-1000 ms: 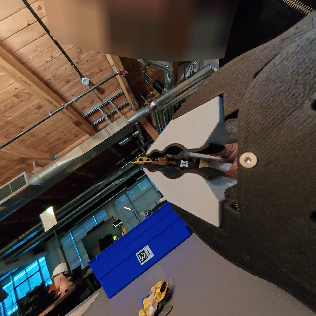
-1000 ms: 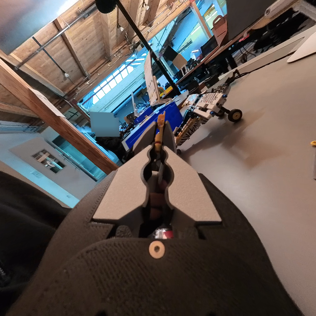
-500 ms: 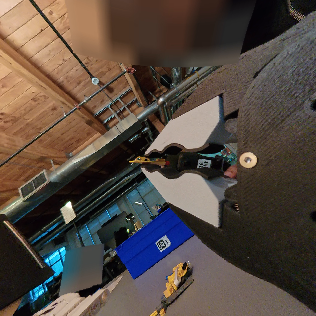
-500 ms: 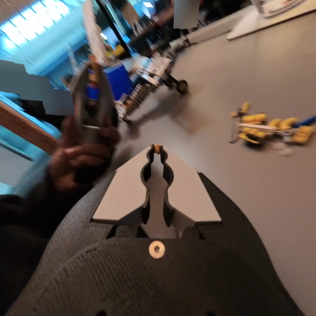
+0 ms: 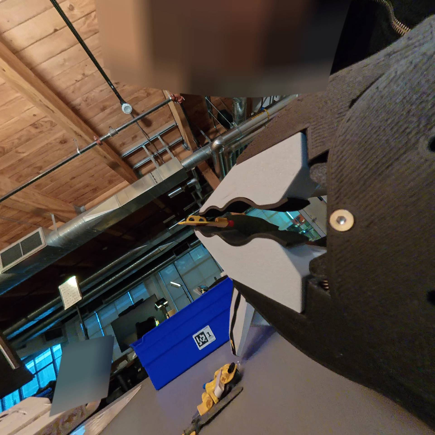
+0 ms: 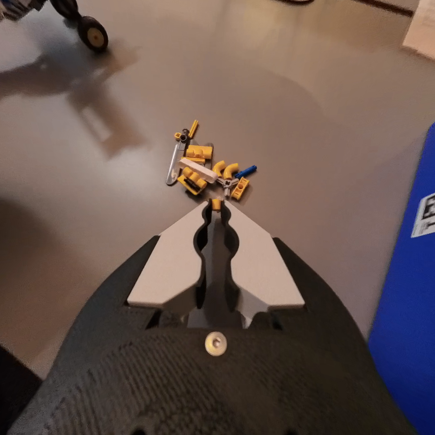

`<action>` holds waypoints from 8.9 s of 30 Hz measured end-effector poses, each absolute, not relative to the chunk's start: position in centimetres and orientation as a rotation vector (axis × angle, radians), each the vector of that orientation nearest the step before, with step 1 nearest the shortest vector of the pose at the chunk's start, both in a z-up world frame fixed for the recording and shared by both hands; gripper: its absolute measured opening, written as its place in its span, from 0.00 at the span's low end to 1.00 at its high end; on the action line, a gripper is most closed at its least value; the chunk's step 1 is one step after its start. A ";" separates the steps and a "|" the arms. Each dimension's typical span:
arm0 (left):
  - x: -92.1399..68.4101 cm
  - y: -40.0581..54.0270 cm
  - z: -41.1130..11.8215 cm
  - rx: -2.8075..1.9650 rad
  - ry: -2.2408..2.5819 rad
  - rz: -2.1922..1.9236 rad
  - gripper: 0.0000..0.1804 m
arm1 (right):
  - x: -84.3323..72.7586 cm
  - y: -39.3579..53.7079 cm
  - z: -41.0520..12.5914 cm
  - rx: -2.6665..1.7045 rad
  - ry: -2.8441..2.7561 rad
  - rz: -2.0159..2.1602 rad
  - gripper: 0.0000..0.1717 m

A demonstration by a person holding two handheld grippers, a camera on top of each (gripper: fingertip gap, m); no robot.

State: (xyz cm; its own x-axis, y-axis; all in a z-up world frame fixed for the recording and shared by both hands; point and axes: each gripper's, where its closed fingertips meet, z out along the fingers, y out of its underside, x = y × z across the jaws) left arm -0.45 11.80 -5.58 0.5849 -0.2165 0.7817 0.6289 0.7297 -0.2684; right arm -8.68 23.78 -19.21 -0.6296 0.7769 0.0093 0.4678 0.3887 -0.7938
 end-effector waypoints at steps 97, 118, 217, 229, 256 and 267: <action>1.4 14.6 -5.0 -0.823 -0.744 -0.526 0.05 | 2.5 16.4 -5.9 -1.027 -2.040 2.666 0.03; -2.8 11.7 -11.5 -1.534 -1.050 0.601 0.00 | -8.2 25.5 -19.4 -1.759 -2.041 1.458 0.03; -10.2 2.7 -12.1 -2.762 -0.056 -1.069 0.11 | -12.0 4.1 -10.6 -1.345 -2.064 2.590 0.09; -11.2 2.9 -12.0 -2.725 -0.116 -1.010 0.17 | -12.8 4.3 -10.7 -1.359 -2.032 2.554 0.19; -11.6 3.8 -11.6 -2.582 -0.189 -1.083 0.07 | -12.3 3.7 -11.2 -1.337 -2.148 2.502 0.09; -11.5 2.7 -11.2 -2.495 -0.188 -1.088 0.07 | -11.8 4.0 -11.0 -1.391 -2.172 2.518 0.09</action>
State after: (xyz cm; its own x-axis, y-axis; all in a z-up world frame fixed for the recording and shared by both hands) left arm -11.48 2.70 -11.17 0.6860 -0.0394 0.7265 0.2811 -0.9067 -0.3146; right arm -11.83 3.96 -11.00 -0.6124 0.1289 -0.7800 0.7526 -0.2067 -0.6251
